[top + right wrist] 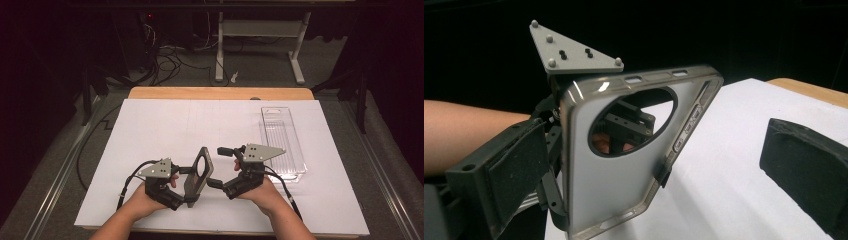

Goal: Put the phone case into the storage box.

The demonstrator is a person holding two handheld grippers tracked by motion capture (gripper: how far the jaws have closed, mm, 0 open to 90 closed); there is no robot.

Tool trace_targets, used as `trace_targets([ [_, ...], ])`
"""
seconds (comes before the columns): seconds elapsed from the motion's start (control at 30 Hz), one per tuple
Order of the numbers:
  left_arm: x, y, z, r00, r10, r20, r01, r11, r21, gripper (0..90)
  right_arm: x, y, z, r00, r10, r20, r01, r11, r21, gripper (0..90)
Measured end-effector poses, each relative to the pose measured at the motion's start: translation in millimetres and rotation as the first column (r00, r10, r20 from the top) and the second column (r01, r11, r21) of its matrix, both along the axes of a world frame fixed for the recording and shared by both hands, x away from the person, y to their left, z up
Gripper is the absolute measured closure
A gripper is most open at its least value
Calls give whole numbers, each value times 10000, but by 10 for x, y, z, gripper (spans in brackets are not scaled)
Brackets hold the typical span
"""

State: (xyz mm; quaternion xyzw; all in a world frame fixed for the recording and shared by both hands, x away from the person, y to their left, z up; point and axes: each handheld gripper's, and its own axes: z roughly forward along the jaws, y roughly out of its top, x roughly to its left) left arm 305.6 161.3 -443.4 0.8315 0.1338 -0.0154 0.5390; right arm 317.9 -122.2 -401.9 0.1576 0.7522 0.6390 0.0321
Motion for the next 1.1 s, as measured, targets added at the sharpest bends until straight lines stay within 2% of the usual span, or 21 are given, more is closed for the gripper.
trace_targets([
  [0.1,3,5,2,10000,-76,-12,76,10000,-17,131,14,23,-8,9999,109,4,-109,9999,-61,0],
  [0.7,-21,-34,1,9981,-609,-81,609,9981,52,131,34,66,0,9982,583,-116,-580,9979,296,1],
  [1.1,-35,-60,0,9969,-775,-157,775,9970,47,131,41,93,10,9959,899,-88,-895,9953,367,18],
])
